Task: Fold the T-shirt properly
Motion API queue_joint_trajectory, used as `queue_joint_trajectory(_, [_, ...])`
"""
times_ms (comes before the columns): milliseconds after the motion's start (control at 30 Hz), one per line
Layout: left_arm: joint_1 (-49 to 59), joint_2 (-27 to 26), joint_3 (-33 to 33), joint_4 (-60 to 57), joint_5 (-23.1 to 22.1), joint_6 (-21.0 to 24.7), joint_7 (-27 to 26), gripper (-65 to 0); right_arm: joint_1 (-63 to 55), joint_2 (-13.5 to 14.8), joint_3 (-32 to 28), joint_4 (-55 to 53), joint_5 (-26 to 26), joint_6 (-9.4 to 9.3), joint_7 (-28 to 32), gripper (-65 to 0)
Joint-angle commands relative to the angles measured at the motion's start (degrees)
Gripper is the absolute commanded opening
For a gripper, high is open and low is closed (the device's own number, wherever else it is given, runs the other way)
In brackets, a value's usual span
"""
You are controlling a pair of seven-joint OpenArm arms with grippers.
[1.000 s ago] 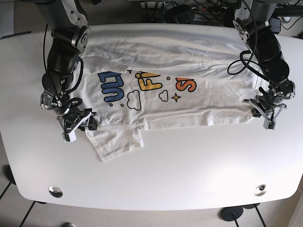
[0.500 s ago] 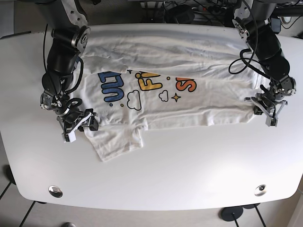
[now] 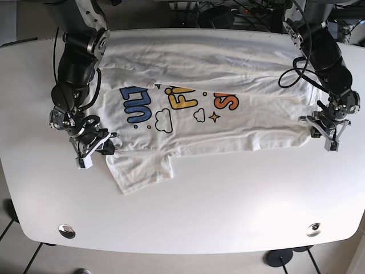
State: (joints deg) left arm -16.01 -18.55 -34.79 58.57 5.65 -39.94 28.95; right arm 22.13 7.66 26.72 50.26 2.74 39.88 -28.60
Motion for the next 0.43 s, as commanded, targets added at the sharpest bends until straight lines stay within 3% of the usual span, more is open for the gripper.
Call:
queue_joint_trajectory(33, [-1.2,-0.8,-0.06,0.75,-0.71,-0.06,-1.29,-65.0,1.09,0.59,-0.11,0.7,-1.37,-0.01,-1.63,-64.2])
queue_joint_trajectory(100, [-1.5,-0.71,-0.07,0.4,-0.78,-0.06,-1.18,-63.4,1.17,0.61,-0.1,0.76,-1.29,0.04,-1.86,-64.4])
queue_joint_trajectory(167, [-2.03,-0.58,-0.14,-0.34,-0.85,-0.06,-0.72,-53.9,1.27,0.63,-0.12,0.66,-1.33,0.04,-2.09,-64.4])
queue_joint_trajectory(267, [-3.15,-0.45,-0.53,-2.21,-1.09,-0.06,0.07,-19.7,1.18,0.7,-0.02,0.56,-1.14,-0.12,-2.19,-64.3])
queue_joint_trajectory(300, [-3.34,-0.4,-0.6,-2.57,-1.08,-0.06,0.22,-16.6,1.14,0.68,0.0,0.89,-1.04,-0.13,-2.34,-64.3])
queue_joint_trajectory(367, [-3.37,-0.37,-0.58,-2.66,-1.37,-0.06,0.33,-23.3,1.34,0.8,0.05,2.57,-0.9,0.05,-3.98,-64.3])
queue_joint_trajectory(433, [-3.76,-0.16,-0.71,-2.23,-1.63,-0.06,-1.6,-42.1,0.62,0.77,-0.16,7.08,-0.38,0.12,-5.57,-64.1])
